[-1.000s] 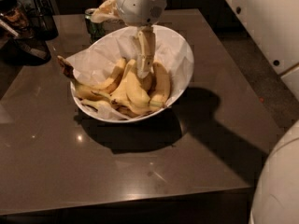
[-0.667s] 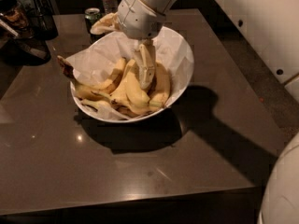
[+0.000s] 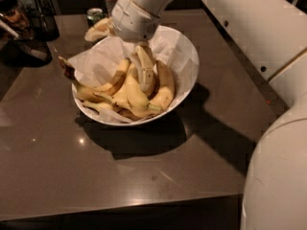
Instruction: Pick banana from white bowl
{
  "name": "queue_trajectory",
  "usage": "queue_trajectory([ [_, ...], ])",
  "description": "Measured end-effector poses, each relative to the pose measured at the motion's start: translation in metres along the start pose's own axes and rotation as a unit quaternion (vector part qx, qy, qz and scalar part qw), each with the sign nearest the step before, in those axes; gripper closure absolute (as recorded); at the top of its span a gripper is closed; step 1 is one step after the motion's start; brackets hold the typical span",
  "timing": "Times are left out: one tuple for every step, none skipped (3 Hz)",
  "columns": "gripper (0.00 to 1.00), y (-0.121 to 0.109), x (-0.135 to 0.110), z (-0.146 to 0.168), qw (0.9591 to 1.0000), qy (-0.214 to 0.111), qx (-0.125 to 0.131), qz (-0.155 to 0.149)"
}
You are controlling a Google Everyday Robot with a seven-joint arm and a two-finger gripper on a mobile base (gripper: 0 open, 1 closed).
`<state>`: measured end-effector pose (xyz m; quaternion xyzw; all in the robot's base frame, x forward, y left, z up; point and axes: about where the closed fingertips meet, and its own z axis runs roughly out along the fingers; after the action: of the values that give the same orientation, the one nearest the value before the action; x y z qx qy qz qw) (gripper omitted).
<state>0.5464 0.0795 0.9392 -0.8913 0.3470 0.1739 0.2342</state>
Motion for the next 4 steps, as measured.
queue_trajectory([
  [0.00,-0.0003,-0.0005,-0.0010,1.0000,0.000,0.000,0.000],
  [0.19,-0.0003,-0.0005,-0.0010,1.0000,0.000,0.000,0.000],
  [0.42,-0.0003,-0.0005,-0.0010,1.0000,0.000,0.000,0.000],
  [0.64,-0.0003,-0.0005,-0.0010,1.0000,0.000,0.000,0.000],
])
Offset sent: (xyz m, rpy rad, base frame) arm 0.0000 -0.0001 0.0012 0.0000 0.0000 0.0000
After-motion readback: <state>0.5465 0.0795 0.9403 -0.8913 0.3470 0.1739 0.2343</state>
